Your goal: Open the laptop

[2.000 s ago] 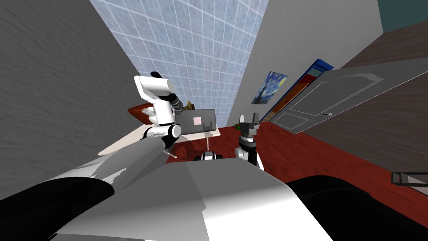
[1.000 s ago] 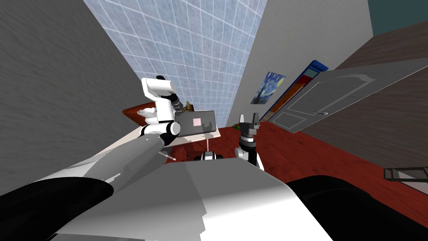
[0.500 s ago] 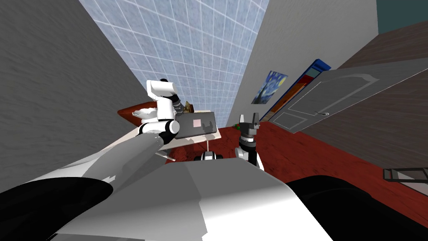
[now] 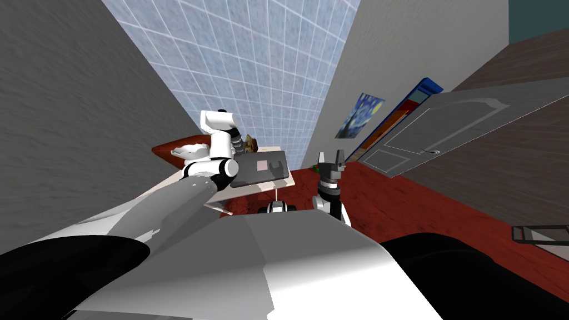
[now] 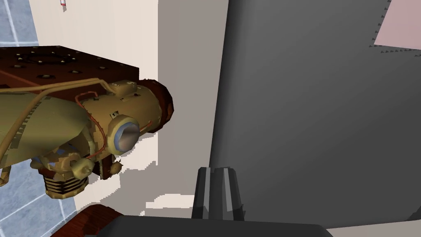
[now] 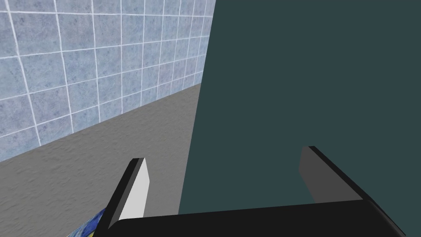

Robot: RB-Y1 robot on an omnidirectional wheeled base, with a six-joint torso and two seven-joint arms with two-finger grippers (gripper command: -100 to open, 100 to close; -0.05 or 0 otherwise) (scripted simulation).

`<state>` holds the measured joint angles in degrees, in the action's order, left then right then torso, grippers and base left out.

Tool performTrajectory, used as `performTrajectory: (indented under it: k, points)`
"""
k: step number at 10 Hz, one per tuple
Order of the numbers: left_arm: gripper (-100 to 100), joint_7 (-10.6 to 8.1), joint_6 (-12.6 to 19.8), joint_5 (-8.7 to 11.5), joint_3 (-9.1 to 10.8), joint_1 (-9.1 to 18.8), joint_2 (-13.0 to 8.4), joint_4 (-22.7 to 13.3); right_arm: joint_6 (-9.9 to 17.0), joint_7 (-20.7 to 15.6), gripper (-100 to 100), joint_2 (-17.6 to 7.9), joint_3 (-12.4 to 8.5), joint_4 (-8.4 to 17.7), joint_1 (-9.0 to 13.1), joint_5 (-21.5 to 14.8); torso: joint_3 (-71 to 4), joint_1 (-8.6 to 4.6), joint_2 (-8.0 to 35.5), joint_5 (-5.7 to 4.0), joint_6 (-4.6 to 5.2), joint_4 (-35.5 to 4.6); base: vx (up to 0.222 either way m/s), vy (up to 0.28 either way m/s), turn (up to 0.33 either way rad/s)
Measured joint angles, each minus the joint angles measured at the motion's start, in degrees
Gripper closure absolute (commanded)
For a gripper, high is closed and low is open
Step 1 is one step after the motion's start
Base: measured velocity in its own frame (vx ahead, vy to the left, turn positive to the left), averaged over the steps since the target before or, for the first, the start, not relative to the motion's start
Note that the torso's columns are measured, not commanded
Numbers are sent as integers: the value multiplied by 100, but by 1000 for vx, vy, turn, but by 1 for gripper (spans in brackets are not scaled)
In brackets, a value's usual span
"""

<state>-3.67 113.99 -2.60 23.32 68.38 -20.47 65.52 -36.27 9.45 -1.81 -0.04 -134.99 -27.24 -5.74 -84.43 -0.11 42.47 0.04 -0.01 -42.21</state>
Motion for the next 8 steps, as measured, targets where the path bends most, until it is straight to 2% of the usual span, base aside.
performTrajectory:
  k: [2,3,8]
  points:
    - [100,9,54,21,3,38,-43,-250,0,0,0,0,0,0,0,0,-5,3,-7,1,0,1,27,3,6]
    - [-100,-3,60,16,-3,54,-39,-331,0,0,0,0,0,0,0,0,-4,0,-4,-2,5,-2,0,0,0]
    - [-100,-2,92,-9,-15,598,-239,-869,0,0,0,0,0,0,0,0,-16,13,-22,-3,1,-6,-8,0,3]
